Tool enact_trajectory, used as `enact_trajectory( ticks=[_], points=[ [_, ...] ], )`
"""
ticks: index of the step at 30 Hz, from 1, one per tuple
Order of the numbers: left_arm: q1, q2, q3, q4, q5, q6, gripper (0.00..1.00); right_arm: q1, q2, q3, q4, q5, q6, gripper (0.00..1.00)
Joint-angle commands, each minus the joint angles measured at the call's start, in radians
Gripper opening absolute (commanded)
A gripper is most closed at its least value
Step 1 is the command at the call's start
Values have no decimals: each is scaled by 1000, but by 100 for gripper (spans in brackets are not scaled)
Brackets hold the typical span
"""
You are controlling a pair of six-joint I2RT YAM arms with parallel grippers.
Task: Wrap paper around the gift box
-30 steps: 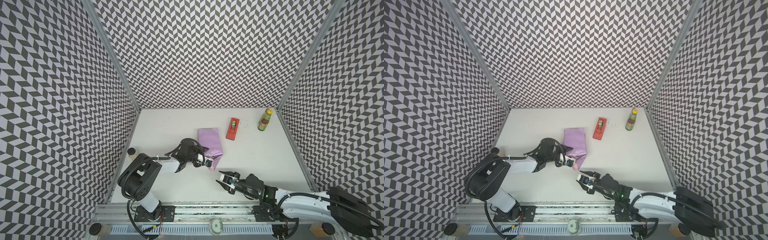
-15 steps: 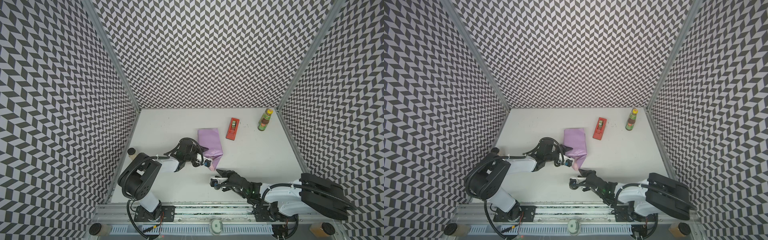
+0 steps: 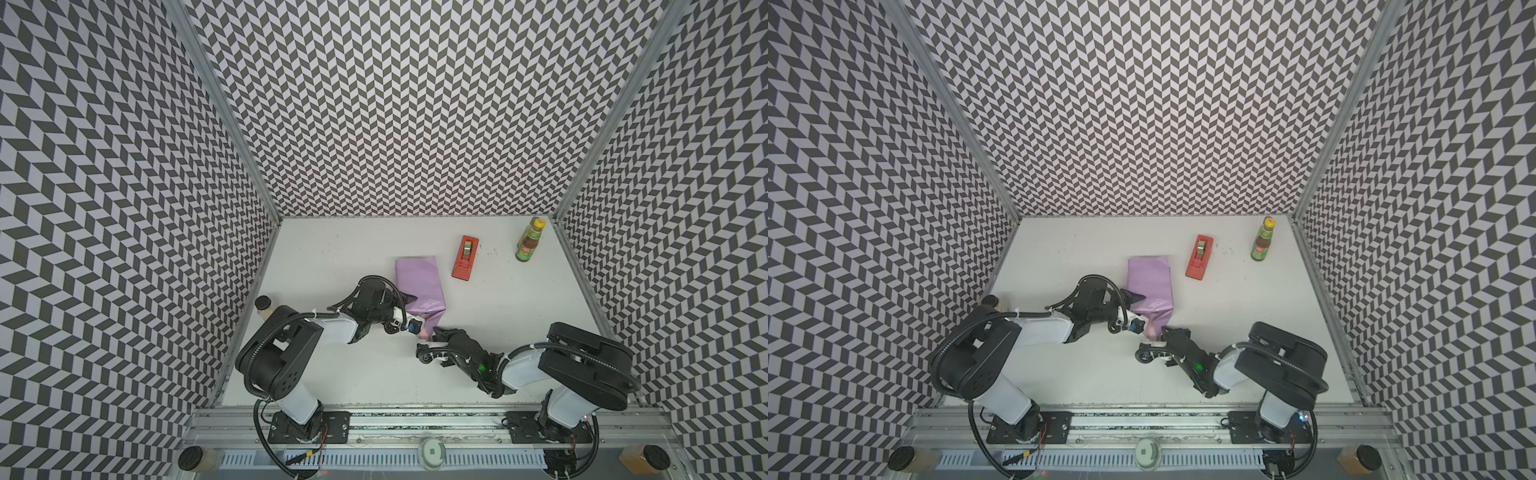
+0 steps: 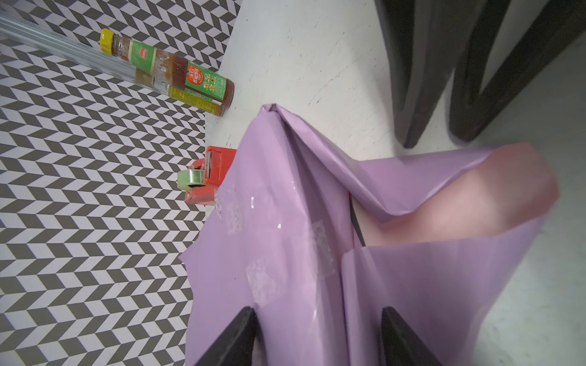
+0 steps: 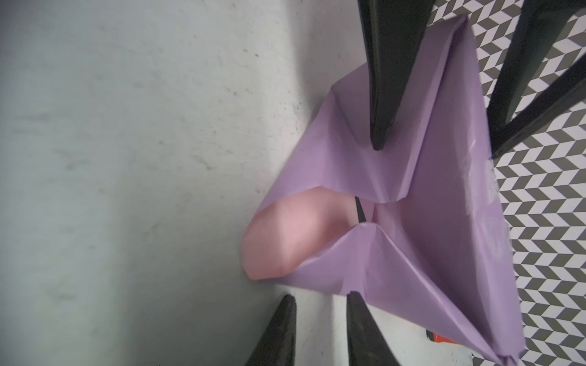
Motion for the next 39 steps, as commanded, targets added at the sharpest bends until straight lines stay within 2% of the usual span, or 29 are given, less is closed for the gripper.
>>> enact_trajectory(
  ticks=[1,7,15,21,25,30,34,39],
  points=[
    [8,32,-28,-158,-9,8,64,-6,42,14,40,-48,-58,27],
    [8,26,-23,-161,-8,8,63,-12,35,34,12,-104,-81,22],
    [5,31,-21,-163,-9,3,63,-23,56,56,12,-119,-97,8],
    [2,35,-18,-168,-7,2,63,-29,-1,45,-3,-138,-70,0],
    [-1,36,-12,-176,-2,-1,63,-26,-82,46,-80,-172,-25,2],
    [-1,39,-6,-184,0,-9,63,4,-152,34,-155,-234,27,15],
    [-1,43,-2,-184,0,-10,63,67,-102,56,-172,-175,30,22],
    [-1,43,0,-184,-3,-11,63,96,-65,59,-164,-138,21,26]
  ],
)
